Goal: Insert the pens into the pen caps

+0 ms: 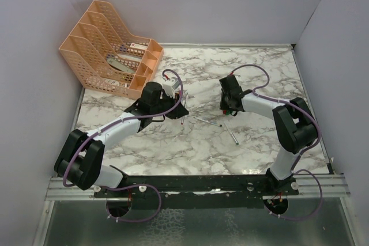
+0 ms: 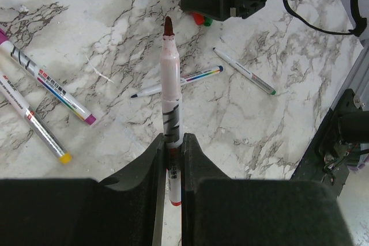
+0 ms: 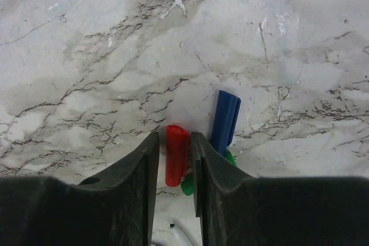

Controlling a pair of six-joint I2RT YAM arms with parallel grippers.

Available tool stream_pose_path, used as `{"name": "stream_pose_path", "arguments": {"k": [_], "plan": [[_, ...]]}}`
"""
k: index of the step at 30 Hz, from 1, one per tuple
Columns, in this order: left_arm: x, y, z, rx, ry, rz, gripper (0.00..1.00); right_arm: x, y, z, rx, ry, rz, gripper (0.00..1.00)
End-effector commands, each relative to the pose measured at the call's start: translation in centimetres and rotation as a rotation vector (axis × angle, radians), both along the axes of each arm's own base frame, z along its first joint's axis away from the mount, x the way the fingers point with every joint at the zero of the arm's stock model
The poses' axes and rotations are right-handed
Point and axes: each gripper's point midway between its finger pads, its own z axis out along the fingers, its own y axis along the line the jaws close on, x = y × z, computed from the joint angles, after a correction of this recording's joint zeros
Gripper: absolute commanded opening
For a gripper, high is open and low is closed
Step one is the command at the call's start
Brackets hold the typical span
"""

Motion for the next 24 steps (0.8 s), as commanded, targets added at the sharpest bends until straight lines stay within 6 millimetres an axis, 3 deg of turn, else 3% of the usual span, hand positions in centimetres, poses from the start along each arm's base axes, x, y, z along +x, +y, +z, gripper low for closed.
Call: {"name": "stream_pose_path", "arguments": {"k": [1,14,18,24], "plan": [[0.6,-0.6,1.2,-0.014,-0.031,-0.008,0.0,-4.5,-0.7,-3.2,-0.008,0.185,0.014,0.24],[0.6,-0.4,1.1,-0.017,-0.029,0.009,0.0,-7.1,-1.4,-4.6,-0.096,0.267,0.022,0.19],[0.5,-0.3,1.0,-0.016,-0.029,0.01,0.0,-7.5,-1.4,-4.9,-0.102,0.282,0.027,0.01],[0.4,-0.3,0.8,-0.008,-0.029,0.002,0.0,-5.3,-0.1,-2.6,-0.064,0.202,0.045,0.01]]}}
